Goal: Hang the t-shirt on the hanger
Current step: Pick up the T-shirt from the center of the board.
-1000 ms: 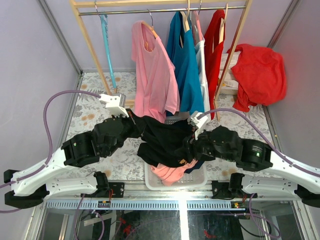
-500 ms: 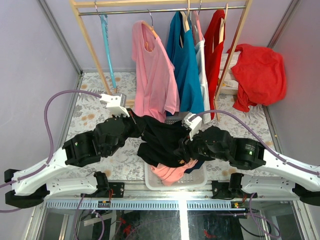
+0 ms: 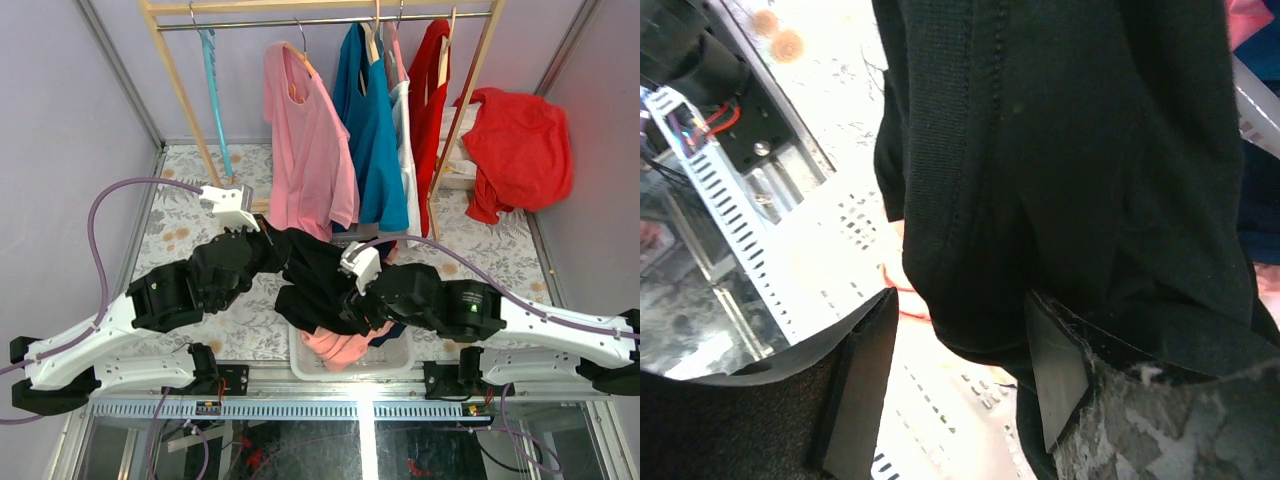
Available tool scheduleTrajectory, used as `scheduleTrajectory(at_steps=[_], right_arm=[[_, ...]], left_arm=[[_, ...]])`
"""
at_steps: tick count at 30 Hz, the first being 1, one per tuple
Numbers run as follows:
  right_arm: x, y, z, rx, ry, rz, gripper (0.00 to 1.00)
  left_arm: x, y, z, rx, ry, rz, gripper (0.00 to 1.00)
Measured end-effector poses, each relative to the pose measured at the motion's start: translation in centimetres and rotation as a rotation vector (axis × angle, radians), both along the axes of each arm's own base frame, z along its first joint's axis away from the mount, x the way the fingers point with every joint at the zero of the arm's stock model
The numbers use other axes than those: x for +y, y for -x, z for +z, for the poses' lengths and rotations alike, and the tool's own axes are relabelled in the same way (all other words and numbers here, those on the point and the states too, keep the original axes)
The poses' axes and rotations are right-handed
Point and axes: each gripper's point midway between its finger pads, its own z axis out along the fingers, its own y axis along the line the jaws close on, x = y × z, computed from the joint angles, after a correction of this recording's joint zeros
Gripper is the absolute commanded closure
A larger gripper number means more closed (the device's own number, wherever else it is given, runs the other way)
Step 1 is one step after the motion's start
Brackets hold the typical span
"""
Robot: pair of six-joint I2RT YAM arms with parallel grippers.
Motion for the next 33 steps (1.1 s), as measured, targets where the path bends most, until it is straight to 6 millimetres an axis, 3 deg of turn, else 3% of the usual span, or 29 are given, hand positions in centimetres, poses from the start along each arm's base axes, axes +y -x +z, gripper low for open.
scheduleTrajectory(at_steps=[4, 6, 9, 12, 18, 21, 26, 31, 33], right_arm=[[0.3, -0.9, -0.8, -0.031, 0.055, -0.029, 0.53], [0.3, -1.3, -0.7, -0.048, 0.066, -0.047, 0.66], [0.5, -2.0, 0.4, -0.08, 0.057, -0.066, 0.84], [0.8, -2.3, 2.4, -0.107, 0.024, -0.071, 0.92], [2.0, -2.5, 8.8, -0.161, -0.121, -0.045, 0.95], [2.6, -2.2, 12.4, -0.186, -0.2, -0.011, 0.98], [4.9, -1.7, 19.6, -0.254, -0.363, 0.063, 1.0], [8.5, -1.2, 25.1, -0.308, -0.491, 0.148, 1.0], [10.2, -1.0, 26.7, -0.32, -0.528, 0.186, 1.0]], left_arm=[[0.1, 0.0, 0.8, -0.01, 0.013, 0.002, 1.0], [0.2, 0.0, 1.2, -0.015, 0.021, 0.002, 1.0], [0.4, 0.1, 1.9, -0.022, 0.032, 0.002, 1.0], [0.7, 0.1, 3.2, -0.039, 0.053, 0.007, 1.0], [3.2, 0.5, 6.8, -0.092, 0.104, 0.041, 1.0], [5.2, 0.8, 9.7, -0.136, 0.141, 0.07, 1.0], [10.0, 1.6, 15.2, -0.231, 0.228, 0.143, 1.0], [15.9, 3.3, 20.6, -0.334, 0.342, 0.205, 1.0], [17.3, 3.7, 21.9, -0.358, 0.371, 0.221, 1.0]])
